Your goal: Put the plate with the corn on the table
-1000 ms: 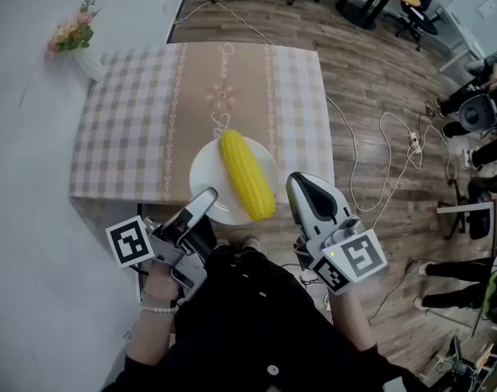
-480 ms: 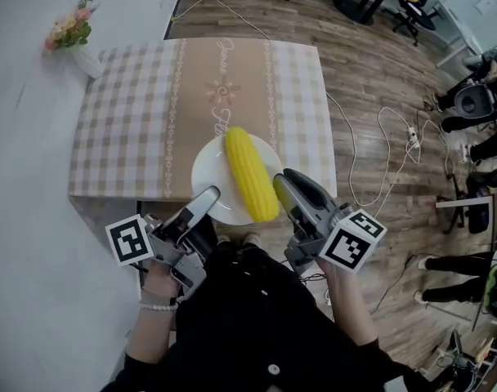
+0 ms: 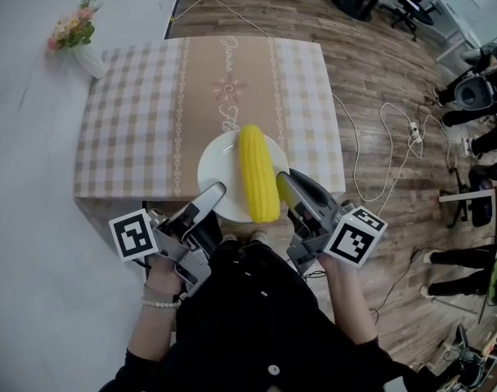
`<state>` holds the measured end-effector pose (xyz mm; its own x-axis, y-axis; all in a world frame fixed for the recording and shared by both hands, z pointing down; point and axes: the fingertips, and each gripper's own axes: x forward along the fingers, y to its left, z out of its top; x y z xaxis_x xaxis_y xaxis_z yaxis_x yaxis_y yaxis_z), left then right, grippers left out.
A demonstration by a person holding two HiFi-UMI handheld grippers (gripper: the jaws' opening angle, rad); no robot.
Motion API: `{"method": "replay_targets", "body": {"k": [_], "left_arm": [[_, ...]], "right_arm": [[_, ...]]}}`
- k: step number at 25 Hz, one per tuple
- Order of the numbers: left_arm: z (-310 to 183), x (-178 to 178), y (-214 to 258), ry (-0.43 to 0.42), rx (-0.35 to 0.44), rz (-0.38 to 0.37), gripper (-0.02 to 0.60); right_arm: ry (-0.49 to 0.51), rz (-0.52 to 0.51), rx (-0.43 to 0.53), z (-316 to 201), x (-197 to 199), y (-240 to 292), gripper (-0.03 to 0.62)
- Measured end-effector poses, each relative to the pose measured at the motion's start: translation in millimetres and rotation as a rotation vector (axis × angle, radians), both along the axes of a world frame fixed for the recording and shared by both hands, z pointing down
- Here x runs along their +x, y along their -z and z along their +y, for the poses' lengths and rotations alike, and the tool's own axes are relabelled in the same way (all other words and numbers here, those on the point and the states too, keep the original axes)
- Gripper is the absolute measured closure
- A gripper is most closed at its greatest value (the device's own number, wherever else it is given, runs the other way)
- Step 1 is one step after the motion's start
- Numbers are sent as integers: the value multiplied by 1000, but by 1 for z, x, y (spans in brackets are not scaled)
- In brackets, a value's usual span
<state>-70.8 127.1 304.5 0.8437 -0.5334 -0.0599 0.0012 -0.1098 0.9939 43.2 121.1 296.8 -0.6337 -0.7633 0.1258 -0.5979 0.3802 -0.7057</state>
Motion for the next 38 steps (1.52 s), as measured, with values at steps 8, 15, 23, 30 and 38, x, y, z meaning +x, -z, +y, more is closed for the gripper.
{"method": "replay_targets", "body": {"k": [8,15,23,30,38], "left_arm": [[1,-10,0,-22,-3,0,540],[-5,-8,0,-42,1,-4,540],[-6,3,-3,-14,10,-6,540],[-61,23,-3,9,6,-10,540],[-97,44,-7,52,2,-14,541]], "right_arm": [[-39,4,2,3,-10,1,488],[-58,-2,-5,0,-7,0,490],[-23,-14,1,-5,3,-3,492],[10,-3,-6,-63,22,-3,493],[64,18,-13,-104,43,-8,493]]}}
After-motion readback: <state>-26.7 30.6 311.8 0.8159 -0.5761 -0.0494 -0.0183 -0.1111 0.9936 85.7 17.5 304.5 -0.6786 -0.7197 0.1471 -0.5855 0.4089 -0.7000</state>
